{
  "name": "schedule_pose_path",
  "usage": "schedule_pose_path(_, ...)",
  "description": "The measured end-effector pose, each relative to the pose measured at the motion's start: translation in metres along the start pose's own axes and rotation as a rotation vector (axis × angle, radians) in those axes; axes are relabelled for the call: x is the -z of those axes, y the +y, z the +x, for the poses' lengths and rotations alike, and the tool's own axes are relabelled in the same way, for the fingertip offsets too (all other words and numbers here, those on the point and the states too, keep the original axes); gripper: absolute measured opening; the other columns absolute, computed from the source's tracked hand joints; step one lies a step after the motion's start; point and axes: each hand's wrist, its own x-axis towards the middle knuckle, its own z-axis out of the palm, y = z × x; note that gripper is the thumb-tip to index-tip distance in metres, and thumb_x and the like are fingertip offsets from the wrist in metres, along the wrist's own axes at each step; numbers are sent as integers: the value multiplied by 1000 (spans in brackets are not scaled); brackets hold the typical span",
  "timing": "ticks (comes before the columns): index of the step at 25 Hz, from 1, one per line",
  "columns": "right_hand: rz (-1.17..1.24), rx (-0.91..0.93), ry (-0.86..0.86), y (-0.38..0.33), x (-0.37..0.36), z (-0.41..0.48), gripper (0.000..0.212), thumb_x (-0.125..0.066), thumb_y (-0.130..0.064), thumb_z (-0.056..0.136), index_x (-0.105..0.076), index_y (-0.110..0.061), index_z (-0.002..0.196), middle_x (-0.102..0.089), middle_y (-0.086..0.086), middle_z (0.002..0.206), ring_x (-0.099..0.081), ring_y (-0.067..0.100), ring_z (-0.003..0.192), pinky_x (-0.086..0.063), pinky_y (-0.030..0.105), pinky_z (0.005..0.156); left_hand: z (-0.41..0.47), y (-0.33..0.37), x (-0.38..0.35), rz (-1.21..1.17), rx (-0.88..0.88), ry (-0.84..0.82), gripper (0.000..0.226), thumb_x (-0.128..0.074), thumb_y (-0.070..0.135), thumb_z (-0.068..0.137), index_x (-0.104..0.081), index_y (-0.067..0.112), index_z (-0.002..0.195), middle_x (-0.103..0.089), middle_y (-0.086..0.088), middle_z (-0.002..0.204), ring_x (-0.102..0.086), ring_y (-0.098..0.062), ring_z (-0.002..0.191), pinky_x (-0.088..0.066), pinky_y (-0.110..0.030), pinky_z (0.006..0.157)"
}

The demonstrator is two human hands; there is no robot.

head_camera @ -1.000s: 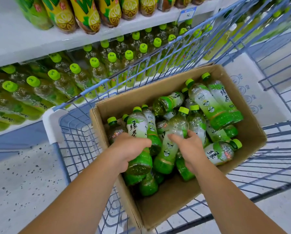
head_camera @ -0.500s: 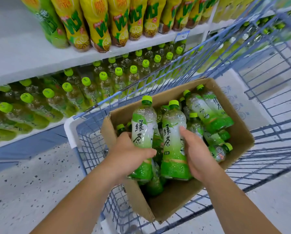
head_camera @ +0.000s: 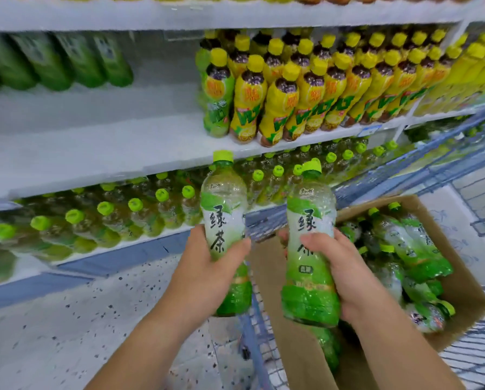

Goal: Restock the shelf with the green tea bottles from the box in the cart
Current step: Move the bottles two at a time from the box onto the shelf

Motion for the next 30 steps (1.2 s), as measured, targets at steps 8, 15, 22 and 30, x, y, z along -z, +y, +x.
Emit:
schedule_pose_path(8, -133, 90, -87, -23, -143, 29, 41, -71, -14, 66, -66, -8, 107, -72, 16, 84, -69, 28, 66, -56, 38, 55, 23, 30, 149, 98, -156, 105, 29, -67, 46, 87, -57, 36, 112, -67, 19, 99, -62, 14, 83, -49, -9, 63)
schedule_pose_path(15, -159, 147, -194, 2, -221, 76, 48, -78, -15, 71, -67, -14, 118, -76, 12, 109, -73, 24, 95, -56, 32, 76, 80, 18, 243, 299, -174, 202, 43, -77, 56, 74, -53, 37, 104, -69, 18, 98, -67, 6, 82, -55, -24, 72)
schedule_pose_path(22, -363, 238, -246, -14, -247, 154, 44, -77, -4, 81, -63, -21, 119, -77, 4, 106, -73, 21, 100, -55, 34, 82, 153, 17, 264, 294, -275, 325, 55, -81, 48, 75, -48, 30, 115, -61, 19, 105, -60, 5, 91, -49, -19, 69)
schedule_pose_path(30, -428, 466, -162, -44, -243, 244, 51, -75, 1, 83, -58, -19, 126, -74, -1, 114, -70, 16, 107, -53, 44, 97, 231, 38, 242, 305, -444, 325, 47, -91, 33, 66, -57, 37, 98, -69, 20, 89, -65, 11, 80, -49, -6, 61)
